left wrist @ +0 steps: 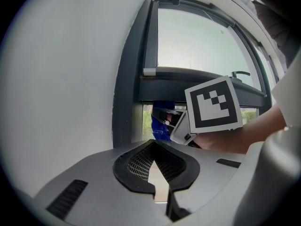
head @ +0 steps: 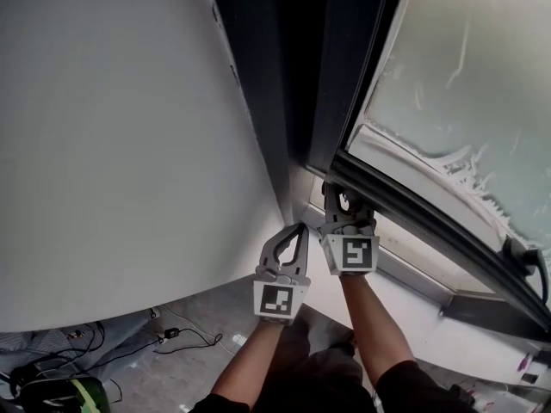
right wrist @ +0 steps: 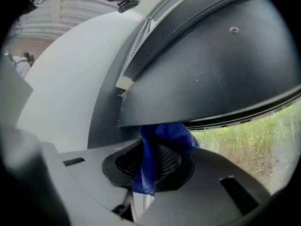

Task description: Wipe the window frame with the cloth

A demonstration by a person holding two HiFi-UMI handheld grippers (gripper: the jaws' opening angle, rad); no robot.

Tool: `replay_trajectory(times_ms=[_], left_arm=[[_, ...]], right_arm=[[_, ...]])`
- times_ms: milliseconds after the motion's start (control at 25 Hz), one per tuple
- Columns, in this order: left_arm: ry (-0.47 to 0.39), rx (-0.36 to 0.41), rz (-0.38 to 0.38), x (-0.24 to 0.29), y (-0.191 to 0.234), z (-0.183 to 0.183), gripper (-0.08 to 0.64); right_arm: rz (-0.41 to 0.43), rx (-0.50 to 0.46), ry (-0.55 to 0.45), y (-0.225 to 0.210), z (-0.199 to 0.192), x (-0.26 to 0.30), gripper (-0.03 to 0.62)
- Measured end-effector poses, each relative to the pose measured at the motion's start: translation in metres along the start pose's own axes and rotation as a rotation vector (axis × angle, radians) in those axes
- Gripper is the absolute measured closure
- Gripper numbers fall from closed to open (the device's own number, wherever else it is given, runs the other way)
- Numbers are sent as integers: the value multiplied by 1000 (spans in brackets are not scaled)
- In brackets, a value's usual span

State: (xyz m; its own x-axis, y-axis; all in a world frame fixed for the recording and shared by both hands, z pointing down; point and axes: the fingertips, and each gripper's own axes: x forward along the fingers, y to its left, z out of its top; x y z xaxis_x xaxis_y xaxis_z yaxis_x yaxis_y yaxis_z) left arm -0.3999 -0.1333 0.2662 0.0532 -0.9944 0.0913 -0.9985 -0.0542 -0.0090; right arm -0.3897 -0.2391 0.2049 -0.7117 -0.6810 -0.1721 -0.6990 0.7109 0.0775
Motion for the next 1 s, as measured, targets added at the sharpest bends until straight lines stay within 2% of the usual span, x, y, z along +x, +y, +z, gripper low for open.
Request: replay_trajectory(times_ms=[320,480,720,880,1000], left_arm=[[1,16,0,-3,4,-2,555],[-6,13,-3,-3,5,-5,555],[-7,-2,1,-3,9,-8,555],[-2,-1,4,-6,9,-11,555],[15,-1,2,-9,9,-16,555]], right_arm=[[57,78,-4,5,-2,6,555],[93,107,48,9,-11,10,557],[141,133,75,18,-19,17,557],[180,173,17,22,-13,23,557],[189,191,10,23,-12,22,557]])
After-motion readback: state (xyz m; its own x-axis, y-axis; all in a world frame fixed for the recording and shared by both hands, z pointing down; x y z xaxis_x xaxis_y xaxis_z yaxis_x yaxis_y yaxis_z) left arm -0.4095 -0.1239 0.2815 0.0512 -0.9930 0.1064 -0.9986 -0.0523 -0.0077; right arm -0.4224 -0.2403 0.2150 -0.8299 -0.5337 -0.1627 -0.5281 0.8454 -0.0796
